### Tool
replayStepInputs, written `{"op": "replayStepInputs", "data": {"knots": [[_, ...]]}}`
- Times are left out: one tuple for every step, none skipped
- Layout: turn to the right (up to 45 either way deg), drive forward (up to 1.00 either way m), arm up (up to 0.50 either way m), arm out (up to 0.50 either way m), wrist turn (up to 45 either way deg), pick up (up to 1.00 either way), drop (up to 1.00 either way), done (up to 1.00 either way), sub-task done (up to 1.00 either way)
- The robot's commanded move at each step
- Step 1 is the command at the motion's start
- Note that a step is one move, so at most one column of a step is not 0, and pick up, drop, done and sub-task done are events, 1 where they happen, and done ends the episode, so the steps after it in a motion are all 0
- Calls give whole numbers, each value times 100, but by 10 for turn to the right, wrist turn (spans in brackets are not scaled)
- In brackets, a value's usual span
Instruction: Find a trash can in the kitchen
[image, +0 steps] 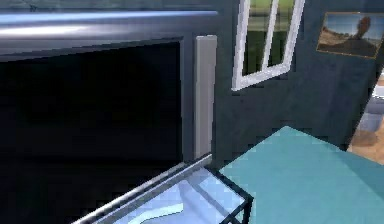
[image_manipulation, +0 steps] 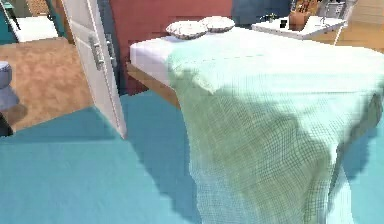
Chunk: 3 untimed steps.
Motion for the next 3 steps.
{"op": "replayStepInputs", "data": {"knots": [[450, 0, 0, 0, 0, 0, 0, 0, 0], [90, 0, 0, 0, 0, 0, 0, 0, 0], [0, 100, 0, 0, 0, 0, 0, 0, 0]]}}
